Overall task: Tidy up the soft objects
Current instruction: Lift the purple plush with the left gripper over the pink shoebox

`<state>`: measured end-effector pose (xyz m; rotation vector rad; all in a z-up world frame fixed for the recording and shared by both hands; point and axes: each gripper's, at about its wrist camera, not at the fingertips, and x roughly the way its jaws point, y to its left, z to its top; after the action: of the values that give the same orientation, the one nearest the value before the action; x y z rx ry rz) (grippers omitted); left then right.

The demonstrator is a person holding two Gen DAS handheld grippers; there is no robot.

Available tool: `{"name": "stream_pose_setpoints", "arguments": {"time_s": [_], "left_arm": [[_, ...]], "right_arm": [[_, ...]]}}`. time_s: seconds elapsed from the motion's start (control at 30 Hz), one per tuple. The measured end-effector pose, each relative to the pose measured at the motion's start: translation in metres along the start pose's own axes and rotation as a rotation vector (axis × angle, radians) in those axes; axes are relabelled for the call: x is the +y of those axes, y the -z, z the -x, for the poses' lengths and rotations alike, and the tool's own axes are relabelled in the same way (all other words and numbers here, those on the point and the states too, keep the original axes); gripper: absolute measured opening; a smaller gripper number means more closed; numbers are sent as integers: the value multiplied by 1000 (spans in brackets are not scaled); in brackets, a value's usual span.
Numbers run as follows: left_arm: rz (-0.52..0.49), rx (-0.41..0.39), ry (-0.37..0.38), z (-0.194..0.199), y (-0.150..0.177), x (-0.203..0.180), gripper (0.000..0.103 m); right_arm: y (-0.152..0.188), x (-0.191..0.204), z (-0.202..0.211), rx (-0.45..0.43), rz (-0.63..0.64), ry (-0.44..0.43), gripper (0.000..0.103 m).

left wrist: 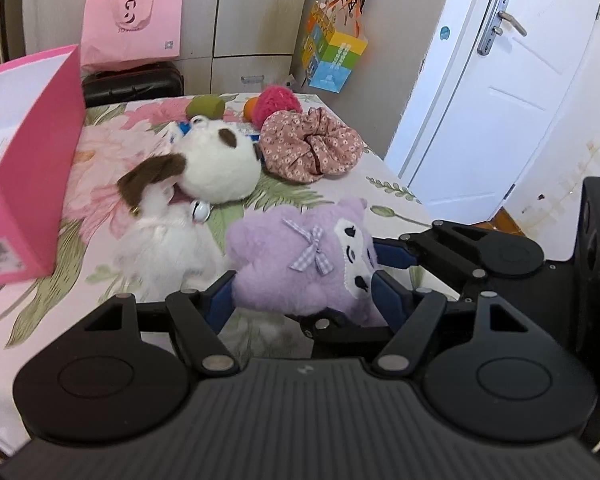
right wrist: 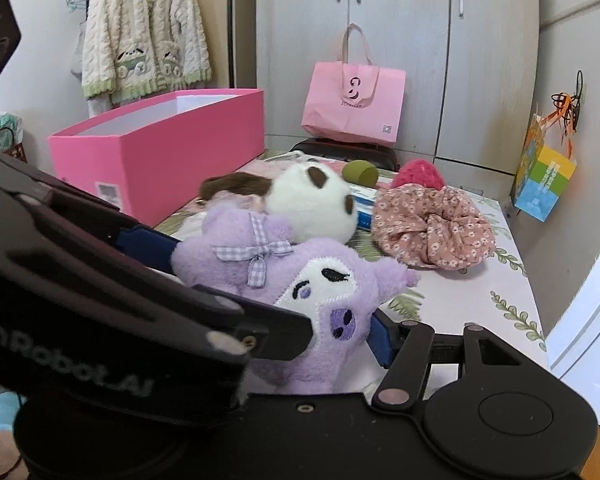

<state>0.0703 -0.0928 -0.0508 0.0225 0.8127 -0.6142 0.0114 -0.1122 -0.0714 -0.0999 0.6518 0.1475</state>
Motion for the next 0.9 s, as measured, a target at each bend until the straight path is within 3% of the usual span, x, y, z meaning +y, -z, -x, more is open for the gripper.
{"name": "stream_pose_setpoints", "arguments": {"time_s": [0.23, 0.57, 0.9], "left_arm": [[26, -15, -36, 47, 20, 15, 71], [116, 16, -164, 119, 46, 57, 71], [171, 9, -243, 174, 21, 104, 69]], "right_arm": [[-5, 40, 20, -11, 72, -64, 66], [-23, 109, 22, 23, 156, -273, 66], [-78, 166, 18, -5, 262, -392, 66]]}}
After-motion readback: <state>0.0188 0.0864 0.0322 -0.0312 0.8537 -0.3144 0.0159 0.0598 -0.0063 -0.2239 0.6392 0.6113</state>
